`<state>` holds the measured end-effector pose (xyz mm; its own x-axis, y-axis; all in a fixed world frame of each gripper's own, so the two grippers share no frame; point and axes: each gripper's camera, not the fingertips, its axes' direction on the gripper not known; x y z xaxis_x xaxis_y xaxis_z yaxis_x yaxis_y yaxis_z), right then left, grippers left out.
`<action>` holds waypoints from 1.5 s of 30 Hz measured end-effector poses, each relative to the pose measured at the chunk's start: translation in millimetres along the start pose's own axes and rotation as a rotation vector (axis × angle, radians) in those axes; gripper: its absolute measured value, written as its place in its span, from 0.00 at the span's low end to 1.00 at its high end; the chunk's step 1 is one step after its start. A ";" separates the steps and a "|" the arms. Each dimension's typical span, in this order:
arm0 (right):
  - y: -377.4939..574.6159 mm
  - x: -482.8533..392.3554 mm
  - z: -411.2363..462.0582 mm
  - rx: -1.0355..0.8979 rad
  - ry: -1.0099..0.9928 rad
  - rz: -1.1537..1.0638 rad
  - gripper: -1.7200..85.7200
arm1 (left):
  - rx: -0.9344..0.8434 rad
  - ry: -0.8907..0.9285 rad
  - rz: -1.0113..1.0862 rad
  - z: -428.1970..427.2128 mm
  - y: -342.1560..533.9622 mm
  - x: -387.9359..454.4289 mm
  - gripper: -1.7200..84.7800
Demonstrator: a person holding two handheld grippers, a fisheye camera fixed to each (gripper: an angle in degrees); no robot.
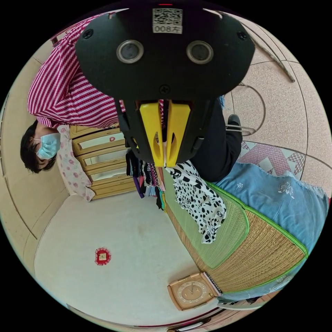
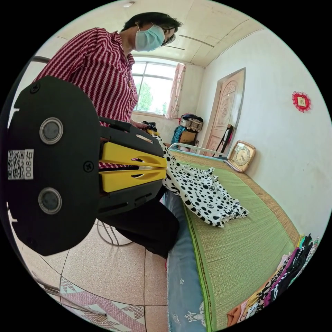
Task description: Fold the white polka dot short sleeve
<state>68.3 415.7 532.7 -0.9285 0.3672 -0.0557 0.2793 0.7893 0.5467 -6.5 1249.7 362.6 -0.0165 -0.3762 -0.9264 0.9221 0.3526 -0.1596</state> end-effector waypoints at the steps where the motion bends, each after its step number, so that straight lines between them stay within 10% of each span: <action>1: 0.6 -1.7 -0.7 -0.001 -0.001 -0.005 0.02 | 0.003 0.004 0.001 0.0 1.8 -3.5 0.03; 45: 18.6 -31.6 -3.8 -0.037 -0.019 -0.055 0.02 | 0.028 0.053 0.021 -1.1 54.9 -80.3 0.03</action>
<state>101.9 416.8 547.8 -0.9372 0.3335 -0.1021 0.2187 0.7898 0.5731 45.1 1300.2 427.8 -0.0166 -0.3229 -0.9463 0.9330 0.3353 -0.1309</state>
